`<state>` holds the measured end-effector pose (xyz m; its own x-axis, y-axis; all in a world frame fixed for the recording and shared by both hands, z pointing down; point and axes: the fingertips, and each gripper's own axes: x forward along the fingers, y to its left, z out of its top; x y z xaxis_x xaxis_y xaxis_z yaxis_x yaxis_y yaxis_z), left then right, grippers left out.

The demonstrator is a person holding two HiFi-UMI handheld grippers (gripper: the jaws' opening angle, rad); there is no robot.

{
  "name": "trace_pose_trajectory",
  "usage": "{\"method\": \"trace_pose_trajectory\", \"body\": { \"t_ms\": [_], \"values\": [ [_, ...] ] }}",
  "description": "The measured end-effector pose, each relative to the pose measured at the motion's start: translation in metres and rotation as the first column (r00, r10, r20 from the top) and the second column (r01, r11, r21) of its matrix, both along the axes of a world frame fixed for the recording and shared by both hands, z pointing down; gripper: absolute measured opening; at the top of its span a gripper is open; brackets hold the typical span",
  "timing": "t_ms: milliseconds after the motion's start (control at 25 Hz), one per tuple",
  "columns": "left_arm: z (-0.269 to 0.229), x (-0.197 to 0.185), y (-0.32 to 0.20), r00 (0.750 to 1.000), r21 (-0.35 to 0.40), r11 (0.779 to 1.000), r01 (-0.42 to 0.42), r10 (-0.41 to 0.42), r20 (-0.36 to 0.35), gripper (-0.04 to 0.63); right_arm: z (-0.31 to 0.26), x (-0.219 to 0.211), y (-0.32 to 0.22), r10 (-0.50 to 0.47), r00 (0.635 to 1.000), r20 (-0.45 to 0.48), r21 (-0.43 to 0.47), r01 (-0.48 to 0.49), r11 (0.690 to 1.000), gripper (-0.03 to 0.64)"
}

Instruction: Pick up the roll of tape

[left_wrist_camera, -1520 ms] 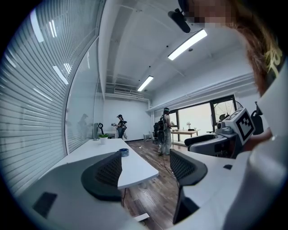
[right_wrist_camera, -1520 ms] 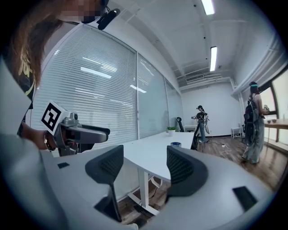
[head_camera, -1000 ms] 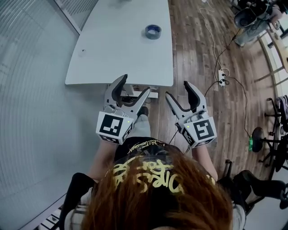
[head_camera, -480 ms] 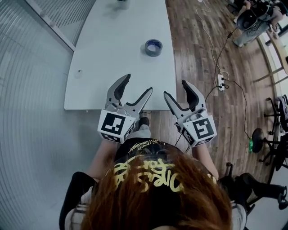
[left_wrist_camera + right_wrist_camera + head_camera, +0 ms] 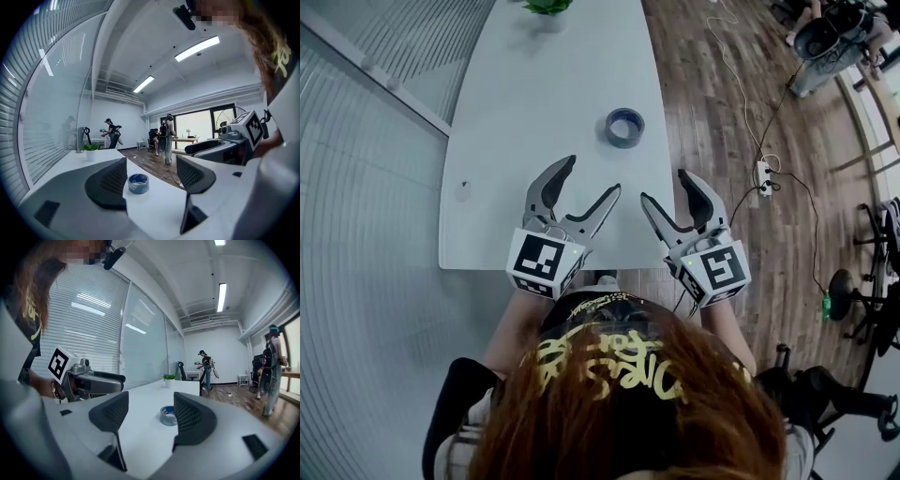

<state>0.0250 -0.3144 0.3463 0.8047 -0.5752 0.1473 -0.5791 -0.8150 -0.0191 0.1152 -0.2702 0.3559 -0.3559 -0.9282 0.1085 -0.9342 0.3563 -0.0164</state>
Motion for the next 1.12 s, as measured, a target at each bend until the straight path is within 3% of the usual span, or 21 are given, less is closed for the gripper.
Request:
{"method": "trace_pose_trajectory", "body": {
  "t_ms": [320, 800, 920, 1120],
  "values": [
    [0.006, 0.0, -0.041, 1.0, -0.03, 0.999, -0.027, 0.027, 0.009, 0.325, 0.003, 0.001, -0.037, 0.03, 1.0, 0.006, -0.017, -0.03, 0.999, 0.284],
    [0.037, 0.012, -0.067, 1.0, -0.069, 0.997, -0.022, 0.024, 0.019, 0.325, 0.028, 0.013, -0.071, -0.048, 0.999, -0.018, -0.056, 0.047, 0.997, 0.284],
    [0.041, 0.022, -0.077, 0.998, -0.085, 0.996, -0.031, 0.035, 0.049, 0.325, 0.034, 0.018, -0.085, -0.105, 0.993, -0.046, -0.078, 0.102, 0.992, 0.284],
    [0.082, 0.048, -0.082, 0.981, -0.095, 0.992, -0.081, 0.097, 0.17, 0.34, 0.077, 0.032, -0.101, -0.228, 0.964, -0.135, -0.143, 0.209, 0.968, 0.284]
  ]
}}
